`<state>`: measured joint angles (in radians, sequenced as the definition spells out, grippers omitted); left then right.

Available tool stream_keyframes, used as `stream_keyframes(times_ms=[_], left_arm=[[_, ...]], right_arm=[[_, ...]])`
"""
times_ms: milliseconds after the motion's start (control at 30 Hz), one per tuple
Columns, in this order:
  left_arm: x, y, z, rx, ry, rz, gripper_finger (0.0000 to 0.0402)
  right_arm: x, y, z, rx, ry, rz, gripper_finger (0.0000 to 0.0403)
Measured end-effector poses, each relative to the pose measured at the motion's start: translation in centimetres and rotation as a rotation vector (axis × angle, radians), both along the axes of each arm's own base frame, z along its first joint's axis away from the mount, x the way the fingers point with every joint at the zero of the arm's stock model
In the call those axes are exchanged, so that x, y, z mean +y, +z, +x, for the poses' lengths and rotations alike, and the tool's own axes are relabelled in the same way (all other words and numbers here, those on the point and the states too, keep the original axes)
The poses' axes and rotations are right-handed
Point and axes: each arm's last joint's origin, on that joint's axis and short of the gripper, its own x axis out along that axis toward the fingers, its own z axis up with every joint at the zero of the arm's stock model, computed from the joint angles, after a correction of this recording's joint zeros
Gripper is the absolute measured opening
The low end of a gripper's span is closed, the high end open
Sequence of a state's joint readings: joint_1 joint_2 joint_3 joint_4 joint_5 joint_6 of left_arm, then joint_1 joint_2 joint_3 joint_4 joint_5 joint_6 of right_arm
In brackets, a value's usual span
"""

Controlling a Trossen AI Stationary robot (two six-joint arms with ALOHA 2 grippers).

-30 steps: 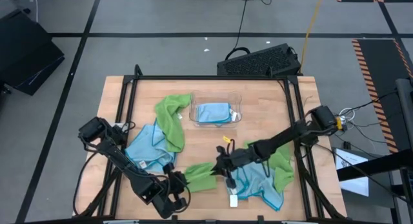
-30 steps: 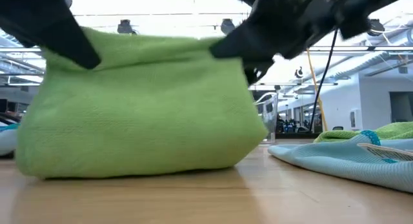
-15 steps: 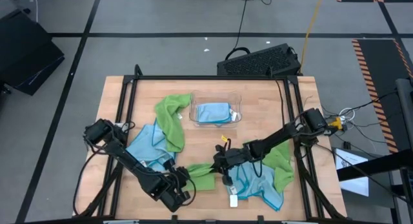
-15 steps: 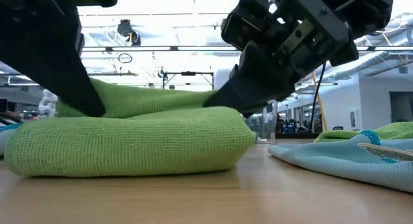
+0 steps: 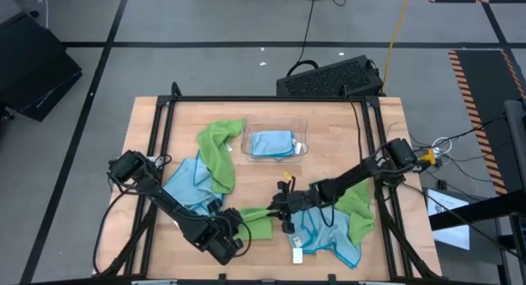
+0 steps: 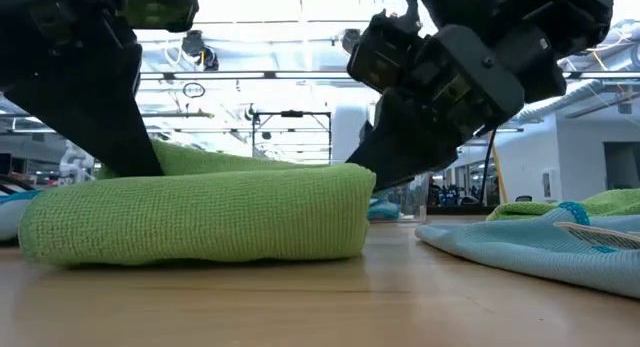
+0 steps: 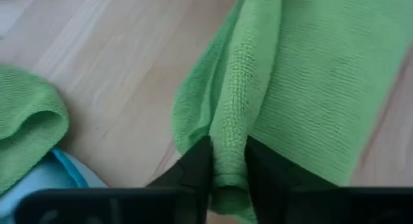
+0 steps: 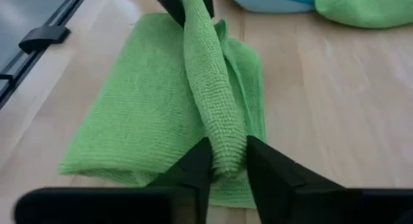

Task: Fold microfiber towels
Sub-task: Fold the bottom left green microfiber cloth

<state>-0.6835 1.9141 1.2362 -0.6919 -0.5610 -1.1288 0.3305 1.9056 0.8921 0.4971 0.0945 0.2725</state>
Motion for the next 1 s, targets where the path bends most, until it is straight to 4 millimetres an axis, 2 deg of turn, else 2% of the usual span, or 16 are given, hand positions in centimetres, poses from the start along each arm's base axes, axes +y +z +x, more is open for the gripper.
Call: stream_keyframes(times_ms=[133, 267, 400, 533, 767, 1000], left_arm=[[0.7, 0.4, 0.0, 0.015, 0.010, 0.020, 0.0159], [1.6, 2.2, 0.1, -0.026, 0.022, 0.005, 0.0198], [2.1, 4.5, -0.1, -0.124, 0.016, 0.050, 0.0209], [2.1, 4.8, 0.2, -0.171, -0.002, 0.093, 0.0196], [2.0, 0.6, 2.7, -0.144, 0.000, 0.124, 0.0135], [2.5, -4.4, 4.7, -0.098, 0.022, 0.151, 0.0093]], right_arm=[[-0.1, 0.9, -0.3, 0.008, -0.009, -0.009, 0.0132], [-0.2, 2.6, -0.9, 0.006, 0.003, -0.026, 0.0156], [0.1, 3.7, -1.6, -0.018, 0.034, -0.047, 0.0161], [0.5, 3.7, -2.6, -0.032, 0.087, -0.099, 0.0161], [1.6, 2.0, -4.4, -0.053, 0.184, -0.160, 0.0159], [2.4, 1.7, -5.4, -0.131, 0.183, -0.161, 0.0160]])
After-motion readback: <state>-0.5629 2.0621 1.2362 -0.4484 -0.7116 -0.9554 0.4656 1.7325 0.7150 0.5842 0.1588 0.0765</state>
